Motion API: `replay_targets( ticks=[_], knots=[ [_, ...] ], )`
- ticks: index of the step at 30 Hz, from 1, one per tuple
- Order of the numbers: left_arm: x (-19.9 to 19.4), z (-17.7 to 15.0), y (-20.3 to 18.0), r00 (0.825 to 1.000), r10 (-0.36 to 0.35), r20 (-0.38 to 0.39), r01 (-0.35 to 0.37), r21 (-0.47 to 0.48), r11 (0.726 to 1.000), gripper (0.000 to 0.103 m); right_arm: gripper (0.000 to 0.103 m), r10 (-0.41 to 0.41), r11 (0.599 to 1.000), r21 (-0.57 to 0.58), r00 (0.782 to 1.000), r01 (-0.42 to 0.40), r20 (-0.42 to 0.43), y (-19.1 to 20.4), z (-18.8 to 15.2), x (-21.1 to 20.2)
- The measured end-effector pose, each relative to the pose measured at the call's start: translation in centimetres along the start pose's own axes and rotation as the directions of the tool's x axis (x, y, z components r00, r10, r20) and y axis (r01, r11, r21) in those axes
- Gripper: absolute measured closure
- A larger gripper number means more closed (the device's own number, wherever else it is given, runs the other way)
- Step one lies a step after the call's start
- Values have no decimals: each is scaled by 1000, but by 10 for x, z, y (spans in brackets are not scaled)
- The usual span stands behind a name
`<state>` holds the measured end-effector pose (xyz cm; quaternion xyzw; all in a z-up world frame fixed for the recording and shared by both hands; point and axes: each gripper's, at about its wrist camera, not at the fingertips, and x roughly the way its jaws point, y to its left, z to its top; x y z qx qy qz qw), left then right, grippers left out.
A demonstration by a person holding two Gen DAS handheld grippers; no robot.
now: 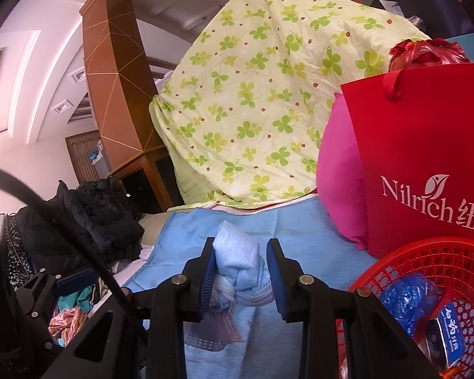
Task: Collect trash
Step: 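Lift the white tissue and carry it over the basket with the right gripper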
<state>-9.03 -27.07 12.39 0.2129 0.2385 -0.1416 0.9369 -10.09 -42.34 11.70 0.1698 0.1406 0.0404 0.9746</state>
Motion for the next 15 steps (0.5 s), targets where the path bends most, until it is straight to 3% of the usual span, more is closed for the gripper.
replay_targets(
  ticks=[15],
  knots=[
    [-1,5,-12,1000,-11,6,11,25,1000,0,69,-17,1000,21,1000,17,10,-7,1,-5]
  ],
)
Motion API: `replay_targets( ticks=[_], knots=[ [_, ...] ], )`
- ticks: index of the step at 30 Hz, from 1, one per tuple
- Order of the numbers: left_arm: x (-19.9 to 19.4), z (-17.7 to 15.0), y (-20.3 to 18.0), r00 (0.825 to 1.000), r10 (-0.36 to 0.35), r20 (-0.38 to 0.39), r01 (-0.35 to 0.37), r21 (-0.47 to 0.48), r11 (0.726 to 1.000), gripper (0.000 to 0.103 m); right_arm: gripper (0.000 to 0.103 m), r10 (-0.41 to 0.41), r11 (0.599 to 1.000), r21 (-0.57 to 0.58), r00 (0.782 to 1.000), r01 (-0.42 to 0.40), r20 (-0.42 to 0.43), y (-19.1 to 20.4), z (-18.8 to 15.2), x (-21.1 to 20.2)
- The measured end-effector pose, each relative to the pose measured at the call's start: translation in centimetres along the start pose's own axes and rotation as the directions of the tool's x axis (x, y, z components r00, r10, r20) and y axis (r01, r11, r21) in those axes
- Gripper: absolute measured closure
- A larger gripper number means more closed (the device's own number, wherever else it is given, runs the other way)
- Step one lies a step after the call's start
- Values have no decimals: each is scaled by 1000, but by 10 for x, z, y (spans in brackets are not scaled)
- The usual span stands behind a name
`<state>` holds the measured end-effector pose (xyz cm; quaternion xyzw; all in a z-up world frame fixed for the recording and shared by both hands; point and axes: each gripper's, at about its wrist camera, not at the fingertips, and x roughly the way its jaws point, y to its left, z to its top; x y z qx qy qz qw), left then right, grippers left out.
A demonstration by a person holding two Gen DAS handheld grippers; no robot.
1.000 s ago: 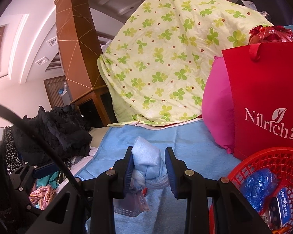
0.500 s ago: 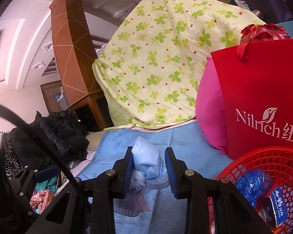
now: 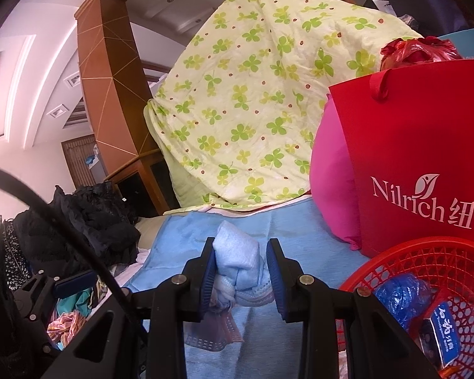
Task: Collect trash
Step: 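Lift the white tissue and carry it over the basket with the right gripper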
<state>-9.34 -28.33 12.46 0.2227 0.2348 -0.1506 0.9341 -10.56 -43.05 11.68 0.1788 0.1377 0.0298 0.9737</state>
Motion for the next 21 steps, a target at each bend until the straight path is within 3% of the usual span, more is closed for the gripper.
replay_targets(
  ticks=[21],
  knots=[
    [1,5,-13,1000,-17,-1,17,27,999,0,69,-34,999,43,999,33,19,-11,3,-7]
  ],
)
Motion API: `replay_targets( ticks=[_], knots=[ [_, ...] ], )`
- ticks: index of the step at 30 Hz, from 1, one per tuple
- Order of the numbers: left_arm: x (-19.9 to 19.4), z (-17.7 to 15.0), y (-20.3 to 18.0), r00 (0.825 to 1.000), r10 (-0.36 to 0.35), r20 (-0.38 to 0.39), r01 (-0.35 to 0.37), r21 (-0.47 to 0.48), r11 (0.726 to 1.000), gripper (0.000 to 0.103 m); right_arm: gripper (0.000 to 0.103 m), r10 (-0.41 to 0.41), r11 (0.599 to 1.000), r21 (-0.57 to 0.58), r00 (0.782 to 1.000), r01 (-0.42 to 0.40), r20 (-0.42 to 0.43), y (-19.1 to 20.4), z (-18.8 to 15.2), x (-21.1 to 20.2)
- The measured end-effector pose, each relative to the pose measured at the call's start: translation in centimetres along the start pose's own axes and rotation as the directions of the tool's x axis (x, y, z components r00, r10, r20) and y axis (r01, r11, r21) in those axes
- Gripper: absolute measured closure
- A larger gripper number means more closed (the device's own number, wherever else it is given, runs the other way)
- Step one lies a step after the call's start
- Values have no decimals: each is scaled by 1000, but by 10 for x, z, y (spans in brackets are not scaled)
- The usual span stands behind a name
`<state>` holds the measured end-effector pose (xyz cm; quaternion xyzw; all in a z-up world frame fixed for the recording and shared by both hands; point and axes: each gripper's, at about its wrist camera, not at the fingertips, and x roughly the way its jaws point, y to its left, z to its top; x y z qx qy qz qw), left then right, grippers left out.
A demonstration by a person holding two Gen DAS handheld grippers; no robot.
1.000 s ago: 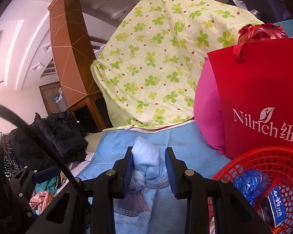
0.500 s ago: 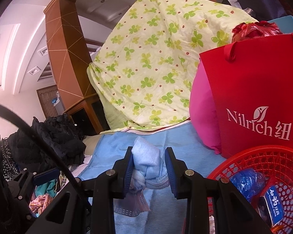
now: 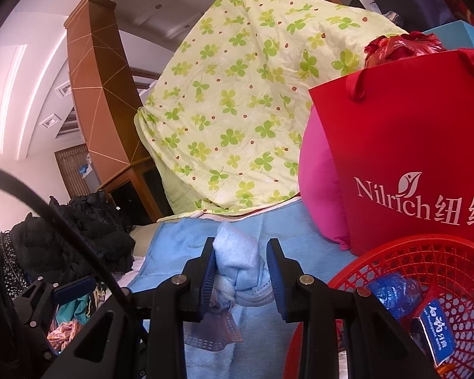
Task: Collect trash
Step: 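Lift the white tissue and carry it over the basket with the right gripper, then open the right gripper to drop the tissue into the basket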
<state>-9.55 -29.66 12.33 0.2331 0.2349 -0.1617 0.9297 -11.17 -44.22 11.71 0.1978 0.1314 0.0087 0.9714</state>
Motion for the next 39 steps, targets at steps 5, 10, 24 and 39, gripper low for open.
replay_targets(
  ticks=[5,10,24,39],
  knots=[
    [2,-1,-5,1000,-7,-7,7,3,1000,0,69,-16,1000,16,1000,16,8,-7,1,-4],
    [3,-1,-10,1000,-13,-10,13,8,1000,0,69,-35,999,28,999,34,15,-16,3,-8],
    [7,-1,-25,999,-38,-23,38,23,999,0,68,-141,990,8,990,141,7,-45,1,-21],
    [9,-2,-27,998,-48,-30,49,32,998,0,30,-171,983,81,983,165,73,-63,8,-37]
  ],
)
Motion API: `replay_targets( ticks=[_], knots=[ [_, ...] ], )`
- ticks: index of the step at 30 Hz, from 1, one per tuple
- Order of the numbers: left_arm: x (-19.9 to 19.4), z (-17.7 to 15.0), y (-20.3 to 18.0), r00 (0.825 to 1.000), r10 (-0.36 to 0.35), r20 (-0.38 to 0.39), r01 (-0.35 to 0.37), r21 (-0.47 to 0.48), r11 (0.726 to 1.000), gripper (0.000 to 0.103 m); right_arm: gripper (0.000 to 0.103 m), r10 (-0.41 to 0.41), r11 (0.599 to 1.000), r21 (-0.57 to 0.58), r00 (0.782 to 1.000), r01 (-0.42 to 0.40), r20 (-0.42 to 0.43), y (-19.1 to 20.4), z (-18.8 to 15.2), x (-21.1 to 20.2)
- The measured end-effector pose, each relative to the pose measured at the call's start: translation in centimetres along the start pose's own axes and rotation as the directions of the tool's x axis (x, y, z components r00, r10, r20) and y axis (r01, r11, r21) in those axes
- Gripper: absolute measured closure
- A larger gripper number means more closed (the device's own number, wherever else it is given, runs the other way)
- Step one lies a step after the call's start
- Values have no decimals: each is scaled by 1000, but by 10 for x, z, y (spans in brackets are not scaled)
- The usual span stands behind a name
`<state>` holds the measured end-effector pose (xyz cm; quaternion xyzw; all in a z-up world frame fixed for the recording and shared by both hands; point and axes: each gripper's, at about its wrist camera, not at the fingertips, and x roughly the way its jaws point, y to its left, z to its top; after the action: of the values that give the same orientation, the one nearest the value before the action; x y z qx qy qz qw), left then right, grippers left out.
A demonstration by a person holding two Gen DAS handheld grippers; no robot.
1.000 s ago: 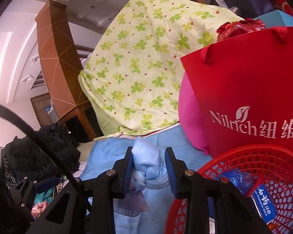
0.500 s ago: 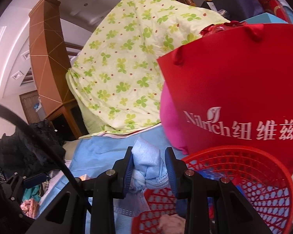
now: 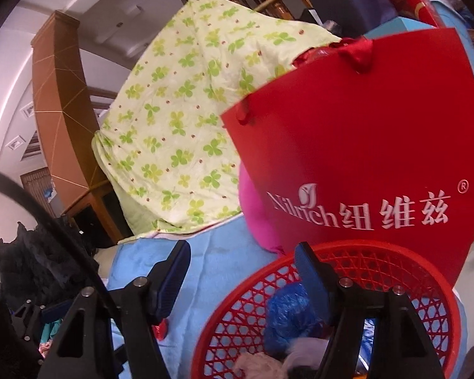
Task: Collect trash
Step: 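Open the right gripper to drop the tissue into the basket, then grasp the red plastic bag with the right gripper while the left grasps the medicine box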
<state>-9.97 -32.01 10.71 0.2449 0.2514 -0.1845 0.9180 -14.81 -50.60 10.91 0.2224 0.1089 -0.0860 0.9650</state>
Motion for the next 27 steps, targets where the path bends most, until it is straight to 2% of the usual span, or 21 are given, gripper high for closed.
replay_targets(
  ticks=[4,8,12,14,18,20,24,27],
  knots=[
    [3,-12,16,1000,15,-11,-15,-15,1000,0,30,34,999,-28,999,-33,19,19,-1,2],
    [12,-39,50,996,66,-63,-69,-47,997,0,31,90,994,-64,996,-89,6,48,-5,13],
    [27,-75,98,980,138,-144,-154,-111,982,0,31,127,985,-114,991,-132,-49,83,-19,33],
    [33,-96,128,965,185,-185,-213,-145,966,0,32,137,980,-134,987,-148,-89,97,-28,44],
    [39,-127,176,942,235,-241,-286,-206,936,0,32,146,966,-179,967,-185,-211,134,-53,77],
    [41,-140,197,932,250,-264,-314,-237,919,0,32,139,957,-209,949,-203,-284,155,-71,98],
    [46,-156,223,922,258,-287,-336,-269,902,0,32,109,938,-261,910,-227,-401,186,-103,140],
    [53,-164,236,919,255,-300,-340,-276,899,0,32,64,920,-318,891,-227,-450,203,-126,170]
  ],
)
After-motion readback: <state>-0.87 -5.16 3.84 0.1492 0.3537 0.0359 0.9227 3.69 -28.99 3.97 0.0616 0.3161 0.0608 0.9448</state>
